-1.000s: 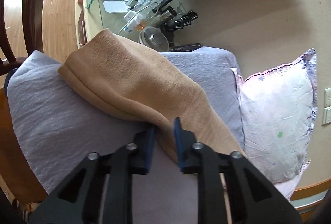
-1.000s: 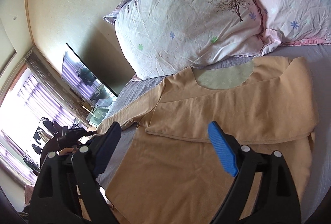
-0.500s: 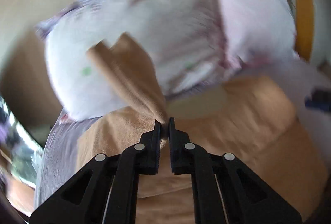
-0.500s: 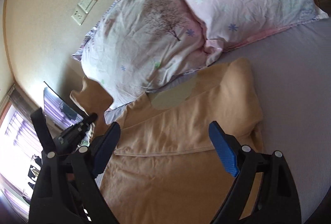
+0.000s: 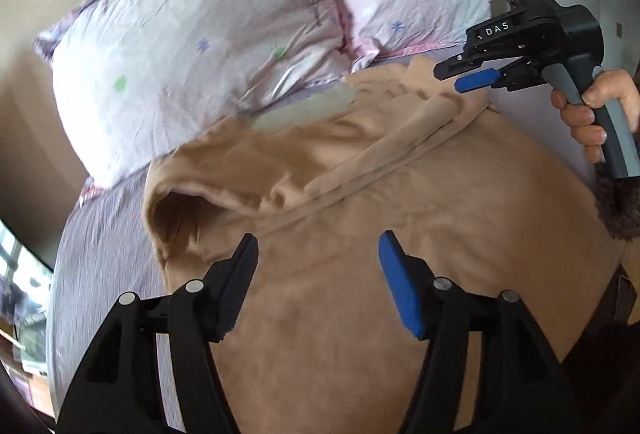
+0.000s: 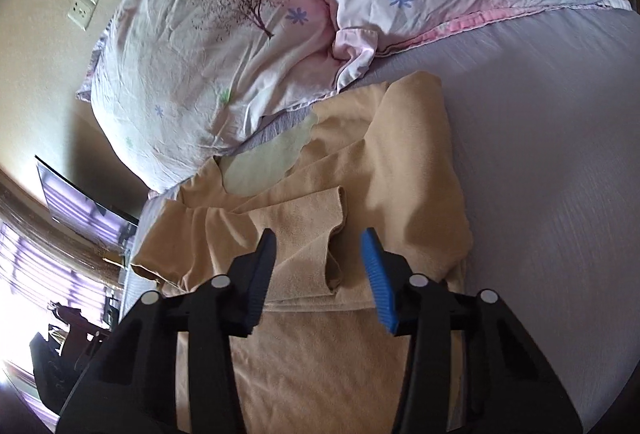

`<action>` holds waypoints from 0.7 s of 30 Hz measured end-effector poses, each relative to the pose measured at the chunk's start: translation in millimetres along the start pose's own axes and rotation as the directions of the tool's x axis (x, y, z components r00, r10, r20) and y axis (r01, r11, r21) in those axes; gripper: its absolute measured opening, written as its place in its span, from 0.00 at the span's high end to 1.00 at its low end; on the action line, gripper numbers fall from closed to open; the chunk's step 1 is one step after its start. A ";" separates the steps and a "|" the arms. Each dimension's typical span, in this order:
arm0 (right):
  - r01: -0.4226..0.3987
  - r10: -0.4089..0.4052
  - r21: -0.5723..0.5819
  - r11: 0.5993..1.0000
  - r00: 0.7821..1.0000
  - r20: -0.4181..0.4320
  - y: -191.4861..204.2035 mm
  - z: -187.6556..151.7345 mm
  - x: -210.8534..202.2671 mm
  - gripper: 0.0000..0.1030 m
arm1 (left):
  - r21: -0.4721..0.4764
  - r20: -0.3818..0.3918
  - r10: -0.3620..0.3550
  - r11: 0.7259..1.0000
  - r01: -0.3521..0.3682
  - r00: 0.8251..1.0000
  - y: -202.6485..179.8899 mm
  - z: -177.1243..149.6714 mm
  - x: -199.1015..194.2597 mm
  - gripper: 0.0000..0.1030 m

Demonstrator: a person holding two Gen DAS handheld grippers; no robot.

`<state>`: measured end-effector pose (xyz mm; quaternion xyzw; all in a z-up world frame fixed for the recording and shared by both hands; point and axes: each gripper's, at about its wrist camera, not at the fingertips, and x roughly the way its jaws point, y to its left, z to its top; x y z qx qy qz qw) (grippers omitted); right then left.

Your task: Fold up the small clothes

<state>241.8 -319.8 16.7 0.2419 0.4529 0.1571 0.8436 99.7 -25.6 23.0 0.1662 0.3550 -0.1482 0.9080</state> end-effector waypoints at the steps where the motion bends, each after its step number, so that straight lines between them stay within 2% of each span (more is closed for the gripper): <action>1: 0.022 -0.022 -0.012 1.000 0.999 -0.024 3.3 1.3 10.2 0.59 | -0.037 -0.030 0.009 0.999 -0.010 1.000 11.4 -9.1 -0.3 0.38; 2: 0.041 -0.042 -0.015 0.999 0.998 -0.046 5.2 1.8 19.5 0.59 | -0.067 -0.052 0.021 0.997 -0.025 0.998 20.3 -17.4 -0.8 0.38; 4: 0.073 -0.075 -0.021 0.997 0.993 -0.089 6.4 -0.5 35.9 0.66 | -0.121 -0.080 0.040 0.991 -0.050 0.996 32.7 -32.2 -3.2 0.38; 5: 0.086 -0.089 -0.033 0.996 0.991 -0.103 7.9 -3.4 42.0 0.77 | -0.145 -0.090 0.041 0.988 -0.053 0.995 38.1 -37.8 -3.7 0.38; 6: 0.102 -0.107 -0.063 0.993 0.991 -0.083 11.2 -6.4 42.7 0.97 | -0.164 -0.097 0.036 0.985 -0.052 0.995 43.3 -42.9 -3.4 0.38; 8: 0.083 -0.095 -0.133 0.988 0.991 -0.090 21.9 -13.3 46.0 0.98 | -0.196 -0.112 0.029 0.979 -0.051 0.993 50.1 -52.3 -0.8 0.38; 11: 0.126 -0.109 -0.199 0.972 0.989 0.095 40.2 -11.2 15.1 0.98 | -0.218 -0.142 0.020 0.975 -0.051 0.990 53.8 -60.7 6.4 0.38; 13: 0.169 -0.124 -0.175 0.970 0.962 0.243 41.8 -5.1 -17.2 0.98 | -0.221 -0.135 0.021 0.974 -0.050 0.991 54.0 -63.1 5.4 0.38; 15: 0.248 -0.199 -0.120 0.961 0.926 0.320 33.7 1.0 -32.1 0.98 | -0.224 -0.133 0.018 0.974 -0.048 0.991 55.5 -65.4 3.8 0.38; 16: 0.298 -0.256 -0.090 0.950 0.913 0.319 25.8 2.3 -31.4 0.98 | -0.227 -0.131 0.015 0.973 -0.045 0.991 56.0 -66.5 4.0 0.37; 17: 0.336 -0.302 -0.082 0.938 0.911 0.280 18.4 2.9 -23.8 0.97 | -0.229 -0.128 0.015 0.972 -0.044 0.992 56.6 -67.6 4.0 0.37; 19: 0.399 -0.382 -0.089 0.913 0.910 0.161 3.8 1.6 -1.7 0.92 | -0.231 -0.125 0.013 0.972 -0.042 0.992 57.4 -68.3 3.9 0.37; 20: 0.404 -0.389 -0.072 0.912 0.907 0.159 -0.1 -0.6 -2.9 0.88 | -0.234 -0.124 0.011 0.971 -0.040 0.992 57.7 -68.3 4.1 0.37; 21: 0.378 -0.362 -0.054 0.924 0.912 0.192 -1.2 -2.1 -10.6 0.77 | -0.237 -0.122 0.010 0.971 -0.039 0.992 57.8 -69.0 3.7 0.37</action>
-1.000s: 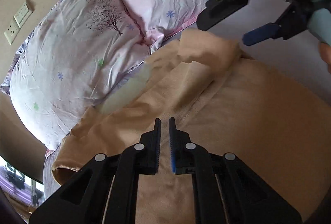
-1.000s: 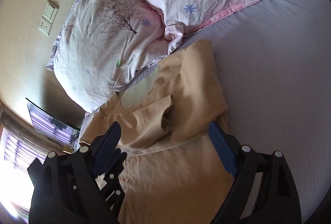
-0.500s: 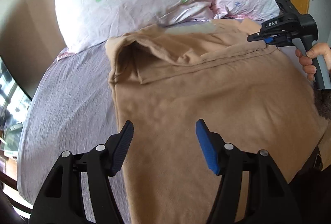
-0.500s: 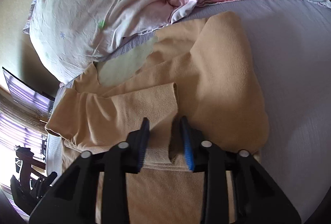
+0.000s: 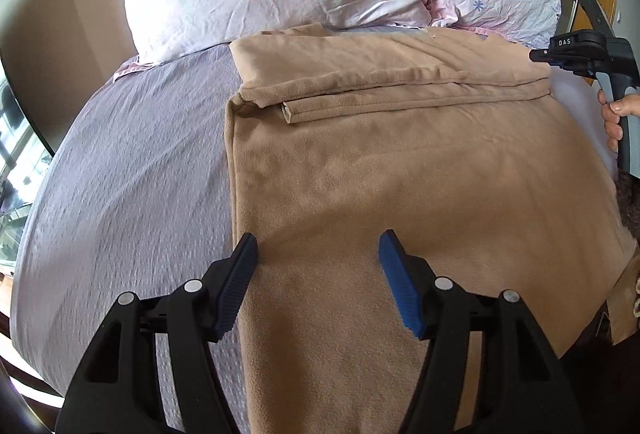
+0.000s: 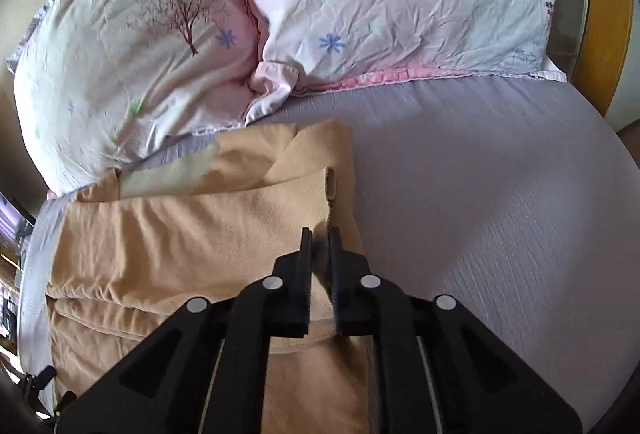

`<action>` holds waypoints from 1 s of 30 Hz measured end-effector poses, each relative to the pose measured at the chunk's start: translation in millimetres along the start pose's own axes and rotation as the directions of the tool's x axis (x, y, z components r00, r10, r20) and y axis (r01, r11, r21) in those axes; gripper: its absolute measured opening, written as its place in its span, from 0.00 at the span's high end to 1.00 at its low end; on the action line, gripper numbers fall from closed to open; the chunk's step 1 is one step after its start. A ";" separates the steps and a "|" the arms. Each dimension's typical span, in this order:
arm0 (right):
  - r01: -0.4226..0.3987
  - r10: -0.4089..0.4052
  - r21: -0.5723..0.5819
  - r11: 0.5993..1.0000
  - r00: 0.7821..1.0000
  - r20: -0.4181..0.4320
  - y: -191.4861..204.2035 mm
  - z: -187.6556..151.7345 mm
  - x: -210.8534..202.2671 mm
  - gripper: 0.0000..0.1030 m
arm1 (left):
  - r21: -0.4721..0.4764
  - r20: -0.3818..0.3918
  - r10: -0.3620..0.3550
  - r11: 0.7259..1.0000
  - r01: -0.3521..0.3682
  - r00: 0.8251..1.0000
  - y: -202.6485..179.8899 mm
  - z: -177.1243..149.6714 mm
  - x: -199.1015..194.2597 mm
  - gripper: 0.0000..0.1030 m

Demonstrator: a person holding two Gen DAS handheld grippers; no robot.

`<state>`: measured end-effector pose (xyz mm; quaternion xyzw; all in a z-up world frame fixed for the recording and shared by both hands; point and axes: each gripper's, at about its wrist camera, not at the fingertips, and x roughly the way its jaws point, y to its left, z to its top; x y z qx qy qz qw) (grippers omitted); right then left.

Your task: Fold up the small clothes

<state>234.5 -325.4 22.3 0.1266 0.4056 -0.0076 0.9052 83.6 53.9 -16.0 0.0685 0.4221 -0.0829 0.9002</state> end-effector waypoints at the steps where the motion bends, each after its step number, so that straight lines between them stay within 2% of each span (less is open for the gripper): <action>1: -0.040 0.039 0.014 0.999 0.998 0.043 -1.9 0.3 -10.4 0.66 | -0.002 0.002 0.000 1.000 0.000 1.000 0.3 -0.7 -0.3 0.37; 2: -0.074 0.073 0.013 0.997 0.994 0.079 -1.2 1.5 -19.4 0.46 | -0.002 0.004 0.000 1.000 0.000 1.000 0.1 -0.8 -0.2 0.37; 3: -0.095 0.095 -0.005 0.995 0.990 0.104 1.9 2.0 -26.5 0.42 | -0.003 0.006 0.002 1.000 -0.002 1.000 -0.2 -1.0 -0.3 0.36; 5: -0.113 0.117 -0.063 0.992 0.990 0.073 15.0 1.4 -21.0 0.42 | -0.009 0.013 -0.001 1.000 0.001 1.000 -0.7 -1.6 -0.3 0.35; 7: -0.117 0.113 -0.073 0.991 0.992 -0.051 20.7 -3.0 4.2 0.41 | -0.025 0.025 -0.010 1.000 0.010 1.000 0.8 -3.2 -1.9 0.35; 8: -0.107 0.098 -0.063 0.992 0.986 -0.136 19.8 -6.6 23.4 0.39 | -0.038 0.032 -0.021 0.999 0.023 0.999 2.4 -4.6 -4.3 0.35; 9: -0.114 0.100 -0.066 0.991 0.978 -0.184 18.0 -11.1 37.6 0.40 | -0.057 0.042 -0.041 0.997 0.044 0.998 5.1 -7.2 -9.0 0.35; 10: -0.108 0.092 -0.115 0.988 0.987 -0.132 20.2 -12.1 32.5 0.40 | -0.073 0.054 -0.064 0.995 0.068 0.996 8.1 -10.5 -15.3 0.35; 11: -0.120 0.101 -0.119 0.986 0.983 -0.156 20.3 -13.0 30.9 0.40 | -0.084 0.071 -0.084 0.992 0.090 0.994 11.3 -14.1 -22.3 0.35; 12: -0.151 0.134 -0.102 0.983 0.978 -0.159 18.4 -14.5 24.4 0.40 | -0.091 0.093 -0.105 0.989 0.114 0.990 15.4 -19.1 -31.2 0.35; 13: -0.217 0.203 -0.090 0.972 0.968 -0.146 15.6 -18.2 12.0 0.39 | -0.098 0.119 -0.130 0.985 0.142 0.984 20.8 -25.5 -41.7 0.35; 15: -0.355 0.340 -0.110 0.929 0.931 -0.135 12.0 -30.5 -17.5 0.27 | -0.113 0.156 -0.202 0.969 0.220 0.967 34.1 -39.5 -60.5 0.27; 16: -0.431 0.415 -0.128 0.893 0.900 -0.132 7.7 -40.4 -35.7 0.23 | -0.124 0.177 -0.261 0.950 0.285 0.949 42.7 -49.3 -70.6 0.26; 17: -0.501 0.484 -0.147 0.853 0.864 -0.137 3.7 -50.9 -51.7 0.17 | -0.129 0.195 -0.316 0.930 0.343 0.929 50.3 -58.2 -78.3 0.23; 19: -0.629 0.605 -0.202 0.751 0.778 -0.172 -6.1 -77.7 -88.4 0.11 | -0.126 0.234 -0.415 0.884 0.451 0.879 64.9 -79.6 -93.1 0.22; 20: -0.674 0.644 -0.225 0.704 0.739 -0.199 -13.5 -93.8 -104.6 0.08 | -0.121 0.246 -0.453 0.863 0.490 0.857 70.7 -90.9 -98.2 0.22; 22: -0.745 0.694 -0.248 0.619 0.667 -0.271 -31.6 -128.7 -132.5 0.07 | -0.122 0.253 -0.502 0.831 0.542 0.827 81.4 -114.1 -102.5 0.22; 23: -0.760 0.698 -0.249 0.600 0.649 -0.301 -41.6 -146.5 -142.0 0.07 | -0.135 0.245 -0.519 0.818 0.559 0.819 84.9 -125.3 -101.3 0.22; 24: -0.756 0.685 -0.243 0.608 0.654 -0.320 -53.5 -162.3 -148.6 0.07 | -0.147 0.232 -0.530 0.810 0.568 0.816 86.0 -134.3 -99.4 0.22; 26: -0.711 0.636 -0.180 0.680 0.694 -0.338 -79.0 -192.9 -149.5 0.07 | -0.162 0.192 -0.544 0.803 0.573 0.817 84.9 -149.6 -90.2 0.22; 28: -0.663 0.604 -0.091 0.743 0.723 -0.335 -104.4 -210.5 -137.7 0.07 | -0.169 0.143 -0.548 0.807 0.566 0.824 79.2 -156.7 -77.9 0.22; 30: -0.617 0.577 -0.023 0.787 0.748 -0.328 -120.9 -217.8 -120.1 0.07 | -0.173 0.110 -0.561 0.802 0.572 0.820 74.2 -155.0 -60.8 0.22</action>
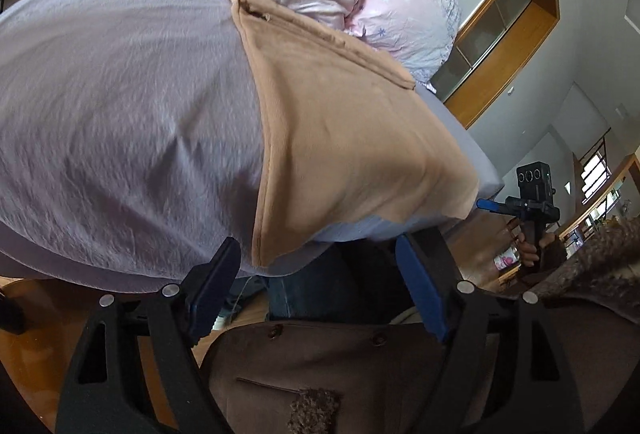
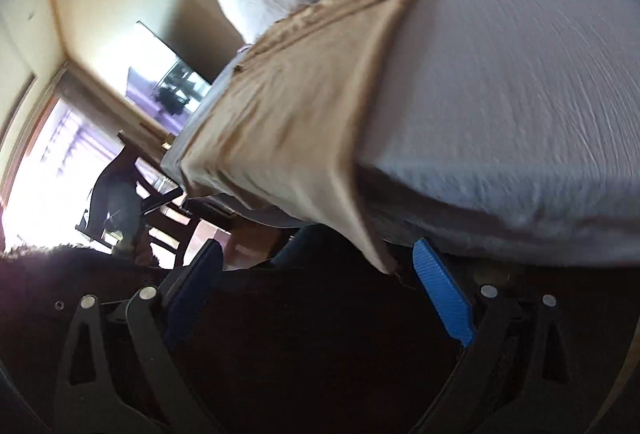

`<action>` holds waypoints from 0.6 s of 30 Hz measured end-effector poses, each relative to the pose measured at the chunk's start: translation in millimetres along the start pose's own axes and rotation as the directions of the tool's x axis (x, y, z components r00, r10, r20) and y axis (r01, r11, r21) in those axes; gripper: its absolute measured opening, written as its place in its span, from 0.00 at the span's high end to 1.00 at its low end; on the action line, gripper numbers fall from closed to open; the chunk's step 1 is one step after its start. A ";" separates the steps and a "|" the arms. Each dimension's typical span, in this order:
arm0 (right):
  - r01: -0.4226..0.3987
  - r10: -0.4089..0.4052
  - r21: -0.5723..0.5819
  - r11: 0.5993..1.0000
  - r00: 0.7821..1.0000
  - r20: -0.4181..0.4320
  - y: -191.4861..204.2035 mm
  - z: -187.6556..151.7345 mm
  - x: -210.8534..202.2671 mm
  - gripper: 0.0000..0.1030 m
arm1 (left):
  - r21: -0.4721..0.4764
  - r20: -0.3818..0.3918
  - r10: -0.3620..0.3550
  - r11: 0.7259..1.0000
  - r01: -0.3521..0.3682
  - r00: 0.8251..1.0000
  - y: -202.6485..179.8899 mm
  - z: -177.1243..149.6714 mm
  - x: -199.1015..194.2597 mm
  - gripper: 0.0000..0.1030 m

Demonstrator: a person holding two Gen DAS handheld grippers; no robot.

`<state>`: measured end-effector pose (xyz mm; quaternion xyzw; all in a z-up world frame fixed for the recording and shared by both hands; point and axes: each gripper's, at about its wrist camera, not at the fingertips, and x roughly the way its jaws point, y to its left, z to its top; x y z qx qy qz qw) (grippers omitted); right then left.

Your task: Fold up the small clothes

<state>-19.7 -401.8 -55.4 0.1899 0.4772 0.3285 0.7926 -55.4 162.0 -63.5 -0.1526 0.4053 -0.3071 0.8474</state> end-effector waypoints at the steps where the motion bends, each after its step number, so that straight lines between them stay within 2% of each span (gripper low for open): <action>1: 0.012 -0.012 0.015 1.000 1.000 -0.002 -10.0 -0.6 6.0 0.07 | -0.004 -0.010 -0.006 1.000 0.006 1.000 1.9 0.6 6.5 0.22; 3: 0.015 -0.015 0.049 0.999 1.000 -0.013 -22.7 -0.6 19.3 0.07 | -0.021 -0.018 -0.010 1.000 0.009 1.000 7.9 2.4 17.9 0.22; 7: -0.079 0.081 0.079 0.994 0.997 -0.018 -32.6 -4.0 45.3 0.08 | -0.097 -0.008 -0.038 0.995 0.037 0.999 19.0 7.2 32.0 0.23; 8: -0.112 0.113 0.080 0.991 0.993 -0.018 -33.2 -5.3 50.4 0.25 | -0.124 -0.005 -0.056 0.991 0.055 0.998 21.9 6.7 33.2 0.30; 9: -0.150 0.152 0.080 0.986 0.988 -0.021 -33.0 -6.3 55.9 0.66 | -0.151 -0.003 -0.081 0.985 0.080 0.997 24.3 6.2 34.3 0.47; 10: -0.190 0.191 0.063 0.980 0.981 -0.020 -30.3 -7.9 58.4 0.87 | -0.185 0.000 -0.108 0.977 0.106 0.994 26.9 5.0 34.7 0.61; 11: -0.224 0.226 0.059 0.973 0.974 -0.022 -28.1 -9.6 58.4 0.94 | -0.213 0.005 -0.131 0.968 0.129 0.991 28.3 2.8 32.6 0.85; 12: -0.235 0.236 0.049 0.971 0.971 -0.021 -26.6 -10.4 56.1 0.94 | -0.236 0.011 -0.148 0.961 0.146 0.989 29.7 2.2 30.8 0.94; 14: -0.261 0.261 0.016 0.965 0.965 -0.017 -19.7 -12.2 46.4 0.94 | -0.255 0.042 -0.186 0.948 0.190 0.982 25.5 3.5 22.1 0.95; 18: -0.301 0.305 -0.089 0.950 0.952 0.038 2.5 8.2 16.1 0.95 | -0.213 0.116 -0.227 0.945 0.248 0.967 6.8 27.9 -0.8 0.95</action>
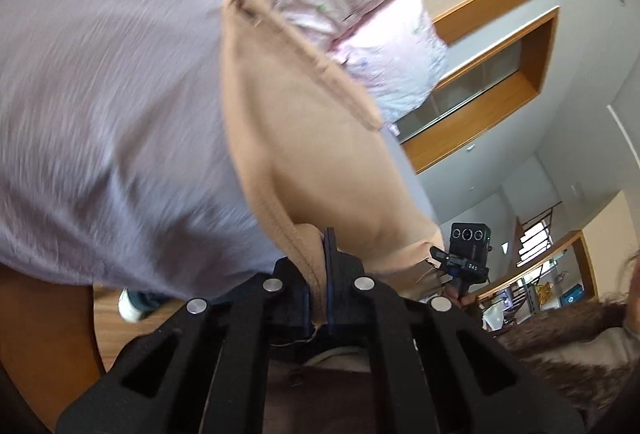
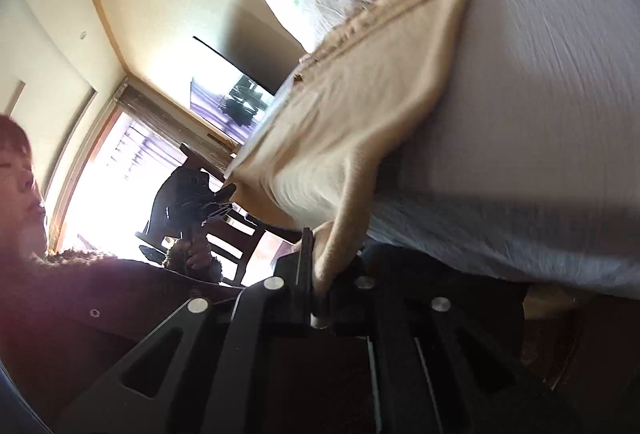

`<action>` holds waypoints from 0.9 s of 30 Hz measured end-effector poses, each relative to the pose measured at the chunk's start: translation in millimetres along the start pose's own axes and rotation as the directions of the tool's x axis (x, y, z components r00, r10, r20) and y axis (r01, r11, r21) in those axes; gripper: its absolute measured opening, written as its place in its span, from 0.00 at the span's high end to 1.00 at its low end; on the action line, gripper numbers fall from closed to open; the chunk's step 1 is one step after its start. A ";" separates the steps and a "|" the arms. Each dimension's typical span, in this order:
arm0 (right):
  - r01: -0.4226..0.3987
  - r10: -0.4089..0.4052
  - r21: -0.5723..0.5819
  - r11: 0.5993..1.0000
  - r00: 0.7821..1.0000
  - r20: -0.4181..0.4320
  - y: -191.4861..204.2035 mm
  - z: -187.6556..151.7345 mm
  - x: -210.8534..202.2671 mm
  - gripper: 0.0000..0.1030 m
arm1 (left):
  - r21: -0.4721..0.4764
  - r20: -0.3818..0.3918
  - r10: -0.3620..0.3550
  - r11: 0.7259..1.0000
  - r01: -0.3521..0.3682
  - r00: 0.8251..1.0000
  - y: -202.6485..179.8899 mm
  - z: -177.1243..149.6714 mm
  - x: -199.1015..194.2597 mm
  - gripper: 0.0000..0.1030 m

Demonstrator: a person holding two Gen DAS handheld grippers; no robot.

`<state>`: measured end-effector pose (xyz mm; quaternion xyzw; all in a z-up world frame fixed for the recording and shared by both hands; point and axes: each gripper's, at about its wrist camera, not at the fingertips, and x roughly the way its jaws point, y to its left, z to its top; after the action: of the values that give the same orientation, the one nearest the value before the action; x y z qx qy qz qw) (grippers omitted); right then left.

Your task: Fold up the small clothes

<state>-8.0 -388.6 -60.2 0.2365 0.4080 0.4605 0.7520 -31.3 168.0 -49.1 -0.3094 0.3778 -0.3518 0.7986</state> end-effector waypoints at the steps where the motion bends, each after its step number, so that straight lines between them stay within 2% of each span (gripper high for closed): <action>1: -0.003 0.004 -0.039 0.999 1.000 0.027 12.4 6.8 -6.5 0.95 | 0.016 0.021 -0.015 1.000 0.015 1.000 -7.1 11.2 -1.6 0.95; 4: 0.011 0.008 -0.152 0.988 0.992 0.122 38.4 50.1 -19.4 0.95 | 0.066 0.061 -0.011 0.998 0.007 0.998 -22.6 57.4 -1.3 0.95; 6: 0.032 0.010 -0.191 0.981 0.977 0.211 48.2 91.5 -25.7 0.94 | 0.071 0.094 0.013 0.997 -0.019 0.996 -27.5 96.2 4.1 0.95; 9: 0.074 -0.023 -0.144 0.987 0.945 0.327 46.9 158.2 -21.1 0.94 | 0.050 0.158 0.060 0.996 -0.069 0.986 -26.5 160.9 15.5 0.95; 12: 0.138 -0.092 -0.097 0.986 0.920 0.380 29.5 219.3 0.0 0.94 | 0.014 0.174 0.141 0.989 -0.146 0.975 -15.7 226.8 52.6 0.95; 14: 0.193 -0.163 -0.041 0.980 0.908 0.385 7.6 261.4 18.9 0.94 | -0.004 0.156 0.212 0.977 -0.214 0.965 -2.6 261.3 85.9 0.95; 17: 0.291 -0.301 0.085 0.953 0.881 0.366 -43.8 302.4 48.2 0.95 | -0.066 0.112 0.289 0.957 -0.283 0.951 27.6 298.3 126.5 0.96; 20: 0.357 -0.420 0.240 0.903 0.855 0.305 -99.3 315.9 70.6 0.95 | -0.138 0.073 0.326 0.939 -0.314 0.942 56.4 312.5 158.4 0.96; 23: 0.428 -0.506 0.322 0.845 0.836 0.215 -130.7 314.7 89.6 0.93 | -0.208 0.047 0.316 0.931 -0.300 0.948 73.0 317.1 171.9 0.95; 25: 0.473 -0.545 0.347 0.810 0.826 0.144 -142.5 316.3 101.4 0.81 | -0.269 0.039 0.281 0.927 -0.261 0.959 82.7 318.7 171.8 0.95; 26: 0.480 -0.549 0.351 0.804 0.826 0.129 -143.9 317.4 103.7 0.68 | -0.301 0.044 0.250 0.926 -0.226 0.967 86.8 319.6 169.5 0.92; 27: 0.479 -0.552 0.353 0.804 0.823 0.138 -140.4 317.9 102.0 0.51 | -0.334 0.055 0.209 0.925 -0.179 0.976 91.9 322.4 167.0 0.78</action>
<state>351.3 -357.1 -26.8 0.2806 0.4310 0.1379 0.8465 341.6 160.3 -14.7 -0.4142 0.4235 -0.1891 0.7831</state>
